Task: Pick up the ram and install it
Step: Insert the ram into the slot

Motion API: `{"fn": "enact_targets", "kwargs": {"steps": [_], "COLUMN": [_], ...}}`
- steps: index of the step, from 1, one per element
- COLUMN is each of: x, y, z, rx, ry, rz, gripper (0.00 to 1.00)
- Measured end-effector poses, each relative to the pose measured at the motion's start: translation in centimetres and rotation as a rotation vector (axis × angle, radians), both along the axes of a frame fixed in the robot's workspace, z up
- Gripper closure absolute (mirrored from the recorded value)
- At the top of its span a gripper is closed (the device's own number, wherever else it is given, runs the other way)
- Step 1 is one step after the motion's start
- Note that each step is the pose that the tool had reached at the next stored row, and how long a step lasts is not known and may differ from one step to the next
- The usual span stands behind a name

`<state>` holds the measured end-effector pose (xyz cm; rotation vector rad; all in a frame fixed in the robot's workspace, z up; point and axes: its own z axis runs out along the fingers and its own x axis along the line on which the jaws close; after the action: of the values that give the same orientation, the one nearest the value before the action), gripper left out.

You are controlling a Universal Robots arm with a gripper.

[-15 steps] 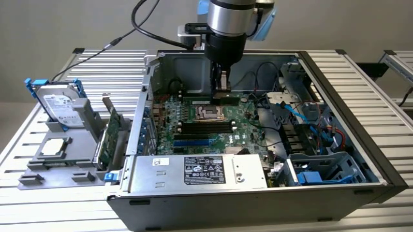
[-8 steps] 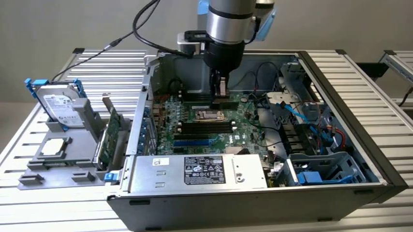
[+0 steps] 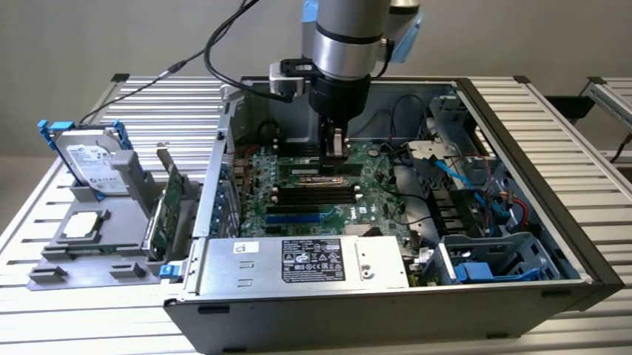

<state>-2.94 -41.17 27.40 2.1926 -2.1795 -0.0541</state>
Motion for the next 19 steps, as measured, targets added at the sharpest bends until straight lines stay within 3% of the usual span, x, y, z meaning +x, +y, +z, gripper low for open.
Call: {"fn": "enact_targets", "kwargs": {"steps": [19], "x": [-0.2], "y": [-0.11], "z": [-3.62], "rx": [-0.0005], "ry": [0.0], "rz": [0.007], "gripper": [0.86]}}
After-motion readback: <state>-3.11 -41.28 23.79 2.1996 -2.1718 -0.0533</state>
